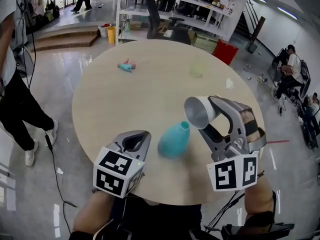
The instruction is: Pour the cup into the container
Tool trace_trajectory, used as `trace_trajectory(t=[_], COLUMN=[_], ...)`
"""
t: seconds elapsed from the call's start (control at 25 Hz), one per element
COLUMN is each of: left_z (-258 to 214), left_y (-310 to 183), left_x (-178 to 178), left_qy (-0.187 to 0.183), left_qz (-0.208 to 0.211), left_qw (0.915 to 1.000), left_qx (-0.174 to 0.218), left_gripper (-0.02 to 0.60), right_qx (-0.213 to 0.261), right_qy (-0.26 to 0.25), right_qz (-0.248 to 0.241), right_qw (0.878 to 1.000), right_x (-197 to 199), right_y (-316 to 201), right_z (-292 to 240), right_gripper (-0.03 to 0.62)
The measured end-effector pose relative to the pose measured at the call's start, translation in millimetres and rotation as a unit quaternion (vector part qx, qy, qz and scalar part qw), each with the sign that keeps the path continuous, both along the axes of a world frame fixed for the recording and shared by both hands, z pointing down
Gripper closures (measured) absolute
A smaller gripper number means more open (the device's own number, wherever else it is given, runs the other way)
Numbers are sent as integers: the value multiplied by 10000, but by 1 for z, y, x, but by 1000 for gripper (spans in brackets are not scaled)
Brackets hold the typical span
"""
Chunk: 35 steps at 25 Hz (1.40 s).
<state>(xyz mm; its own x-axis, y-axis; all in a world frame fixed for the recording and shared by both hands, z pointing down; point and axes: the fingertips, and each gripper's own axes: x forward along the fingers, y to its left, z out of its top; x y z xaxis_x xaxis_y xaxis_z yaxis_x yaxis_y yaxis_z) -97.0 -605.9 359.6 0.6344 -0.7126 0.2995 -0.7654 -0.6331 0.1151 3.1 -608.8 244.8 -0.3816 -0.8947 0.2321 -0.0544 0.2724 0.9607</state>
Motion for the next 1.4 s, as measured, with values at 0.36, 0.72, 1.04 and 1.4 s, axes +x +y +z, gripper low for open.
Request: trace_trajectory(t=[0.36, 0.72, 1.04, 1.4], left_z=[0, 0, -1, -2], left_y=[1, 1, 0, 0], left_x=[1, 0, 2, 1], left_qy=[3, 8, 30, 37], left_qz=[-1, 0, 5, 4], left_qw=[10000, 10000, 10000, 10000], left_qx=[7, 8, 51, 78], left_gripper=[581, 581, 581, 581], right_qx=[189, 377, 549, 819], right_qy=[257, 553, 766, 1156], right_qz=[-73, -55, -104, -168], right_qw=[9995, 9977, 9955, 9898], right_x=[-1, -4, -4, -9], right_y=[2, 1, 2, 5], right_z=[0, 0, -2, -2], right_gripper=[298, 298, 298, 298])
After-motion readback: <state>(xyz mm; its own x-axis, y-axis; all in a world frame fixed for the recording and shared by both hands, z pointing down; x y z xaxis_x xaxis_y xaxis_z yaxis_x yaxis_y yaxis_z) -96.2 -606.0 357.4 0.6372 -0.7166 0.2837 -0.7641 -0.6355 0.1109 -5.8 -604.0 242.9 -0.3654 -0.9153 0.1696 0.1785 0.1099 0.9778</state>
